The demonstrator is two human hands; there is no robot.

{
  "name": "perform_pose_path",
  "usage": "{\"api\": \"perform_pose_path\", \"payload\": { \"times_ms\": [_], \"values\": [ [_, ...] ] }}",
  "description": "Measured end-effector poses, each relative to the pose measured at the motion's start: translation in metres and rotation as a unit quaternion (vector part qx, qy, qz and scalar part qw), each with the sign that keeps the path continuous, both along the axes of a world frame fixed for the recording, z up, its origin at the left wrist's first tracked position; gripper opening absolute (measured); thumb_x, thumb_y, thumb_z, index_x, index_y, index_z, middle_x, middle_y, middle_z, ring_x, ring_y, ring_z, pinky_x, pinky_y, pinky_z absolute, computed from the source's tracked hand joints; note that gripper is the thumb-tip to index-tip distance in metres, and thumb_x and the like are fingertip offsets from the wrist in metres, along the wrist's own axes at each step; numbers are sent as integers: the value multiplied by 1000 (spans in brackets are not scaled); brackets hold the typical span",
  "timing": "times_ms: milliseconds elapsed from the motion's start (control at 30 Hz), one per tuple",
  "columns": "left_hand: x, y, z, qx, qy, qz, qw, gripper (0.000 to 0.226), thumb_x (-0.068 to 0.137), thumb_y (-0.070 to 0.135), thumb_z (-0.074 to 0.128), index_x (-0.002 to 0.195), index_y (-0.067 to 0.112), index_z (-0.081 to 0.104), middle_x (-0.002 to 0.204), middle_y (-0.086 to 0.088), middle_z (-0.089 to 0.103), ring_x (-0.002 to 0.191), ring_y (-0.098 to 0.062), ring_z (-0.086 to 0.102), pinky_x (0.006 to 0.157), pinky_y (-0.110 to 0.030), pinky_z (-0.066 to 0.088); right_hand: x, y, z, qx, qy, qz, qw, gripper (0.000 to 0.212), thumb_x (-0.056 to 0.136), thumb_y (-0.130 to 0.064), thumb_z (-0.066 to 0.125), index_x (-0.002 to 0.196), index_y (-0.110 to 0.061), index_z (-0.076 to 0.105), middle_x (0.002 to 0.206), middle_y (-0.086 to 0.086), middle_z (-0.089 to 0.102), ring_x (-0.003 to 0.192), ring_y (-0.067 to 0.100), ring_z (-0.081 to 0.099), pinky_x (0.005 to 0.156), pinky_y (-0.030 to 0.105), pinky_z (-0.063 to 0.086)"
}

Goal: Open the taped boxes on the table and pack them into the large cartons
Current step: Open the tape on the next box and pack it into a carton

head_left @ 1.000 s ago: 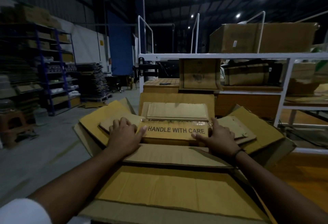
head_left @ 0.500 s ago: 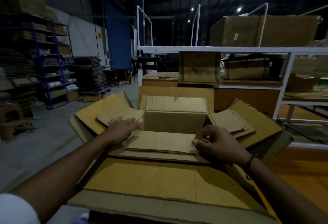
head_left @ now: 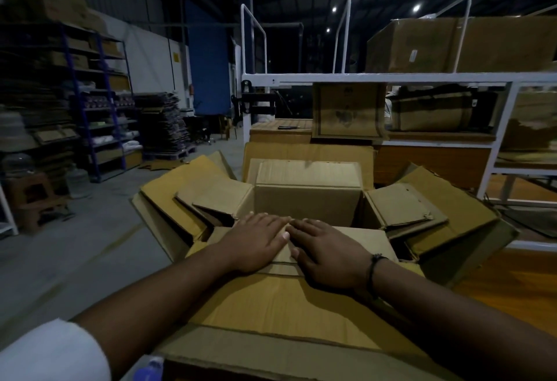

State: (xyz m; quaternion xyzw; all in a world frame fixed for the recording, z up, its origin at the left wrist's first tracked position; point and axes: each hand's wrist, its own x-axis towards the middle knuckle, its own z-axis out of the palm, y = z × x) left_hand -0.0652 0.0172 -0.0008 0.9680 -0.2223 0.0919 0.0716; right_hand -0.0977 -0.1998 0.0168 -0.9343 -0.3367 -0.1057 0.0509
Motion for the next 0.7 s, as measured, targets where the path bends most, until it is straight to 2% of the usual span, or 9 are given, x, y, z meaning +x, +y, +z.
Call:
{"api": "perform_pose_path", "payload": {
  "times_ms": [167,267,400,533,633,700],
  "values": [
    [-2,6,-8,-20,-33,0,999,59,106,62,19,159,39,26,161,8,37,150,-13,27,126,-38,11,4,-8,-13,6,-2,-2,1000,60,107,-51,25,161,-27,16,169,-4,11,154,11,5,121,23,0],
    [-1,16,-12,-15,-29,33,999,68,100,71,14,160,41,23,165,6,31,155,-18,16,127,-42,3,2,-24,-17,11,-4,-29,1000,61,106,-54,23,161,-28,14,169,-6,10,154,7,3,123,24,0],
    [-2,36,-14,-5,-37,96,995,87,87,84,-1,160,43,20,170,5,18,158,-21,-2,126,-48,-8,-5,-46,-18,21,-13,-99,995,64,104,-56,22,161,-26,16,168,-4,13,154,9,7,120,21,-3],
    [-7,42,-8,5,-31,139,990,98,79,87,-9,160,42,20,172,3,8,158,-25,-7,126,-50,-9,-16,-65,-16,23,-8,-186,982,64,104,-57,21,160,-27,13,168,-4,13,154,10,8,116,22,-3],
    [-10,38,5,46,-11,160,986,106,75,89,-12,161,39,24,172,0,12,158,-26,4,126,-52,-6,-22,-73,-6,16,17,-230,973,64,104,-58,23,160,-28,14,168,-4,15,153,13,14,120,27,12],
    [-8,33,24,96,7,168,981,107,77,91,-8,155,35,39,165,-2,33,152,-27,26,125,-57,-2,-23,-75,9,5,33,-246,969,64,103,-59,28,159,-29,19,167,-2,17,150,16,25,117,32,30]
  ]
}}
